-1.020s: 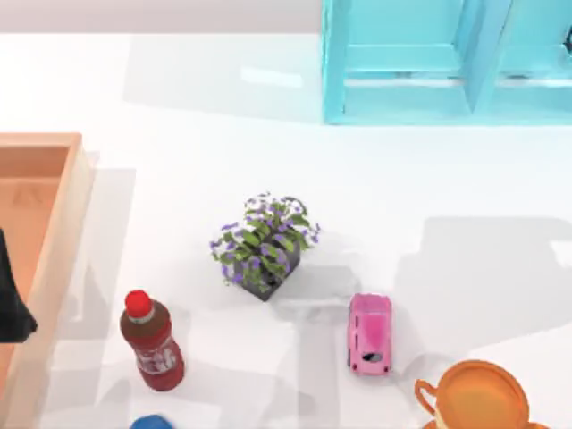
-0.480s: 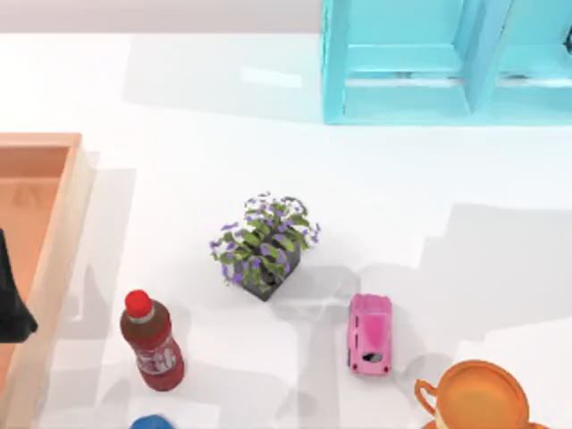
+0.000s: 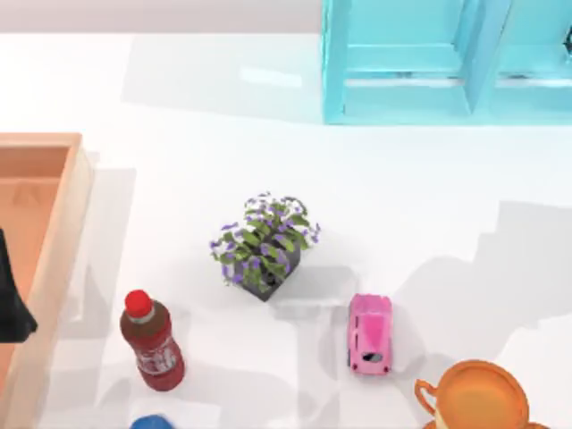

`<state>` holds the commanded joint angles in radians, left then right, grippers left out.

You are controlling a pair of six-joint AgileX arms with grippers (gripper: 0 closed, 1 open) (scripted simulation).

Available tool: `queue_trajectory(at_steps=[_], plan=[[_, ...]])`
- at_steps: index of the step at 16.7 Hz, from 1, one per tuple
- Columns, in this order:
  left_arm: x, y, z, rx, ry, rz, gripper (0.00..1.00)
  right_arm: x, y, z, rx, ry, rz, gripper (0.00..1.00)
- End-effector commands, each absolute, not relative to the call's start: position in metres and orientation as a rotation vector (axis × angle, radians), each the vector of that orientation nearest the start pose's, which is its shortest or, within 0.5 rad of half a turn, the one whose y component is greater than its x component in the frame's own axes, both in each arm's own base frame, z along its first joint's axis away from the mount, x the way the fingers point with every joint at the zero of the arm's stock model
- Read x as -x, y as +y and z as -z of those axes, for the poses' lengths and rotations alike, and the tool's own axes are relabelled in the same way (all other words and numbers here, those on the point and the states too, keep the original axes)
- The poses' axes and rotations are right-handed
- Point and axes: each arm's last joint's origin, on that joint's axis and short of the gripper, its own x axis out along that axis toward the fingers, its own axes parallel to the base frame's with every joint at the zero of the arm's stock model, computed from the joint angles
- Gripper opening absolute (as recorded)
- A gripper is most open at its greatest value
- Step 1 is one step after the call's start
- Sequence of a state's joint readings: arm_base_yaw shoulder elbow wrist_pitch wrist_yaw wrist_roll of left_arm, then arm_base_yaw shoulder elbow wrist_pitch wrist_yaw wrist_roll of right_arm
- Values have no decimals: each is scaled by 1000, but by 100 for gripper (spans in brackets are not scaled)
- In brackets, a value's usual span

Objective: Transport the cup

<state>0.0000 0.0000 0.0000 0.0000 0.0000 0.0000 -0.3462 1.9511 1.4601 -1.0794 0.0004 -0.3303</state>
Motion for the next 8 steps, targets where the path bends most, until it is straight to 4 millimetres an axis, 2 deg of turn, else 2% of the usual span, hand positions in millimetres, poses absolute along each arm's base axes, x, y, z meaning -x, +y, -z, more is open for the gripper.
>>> queue_trajectory(at_steps=[4, 8], plan=[[-106, -1, -160, 0, 0, 0, 100, -345, -121, -147, -8, 1570, 7, 100], [-106, -1, -160, 0, 0, 0, 100, -344, -121, -139, -8, 1570, 7, 100]])
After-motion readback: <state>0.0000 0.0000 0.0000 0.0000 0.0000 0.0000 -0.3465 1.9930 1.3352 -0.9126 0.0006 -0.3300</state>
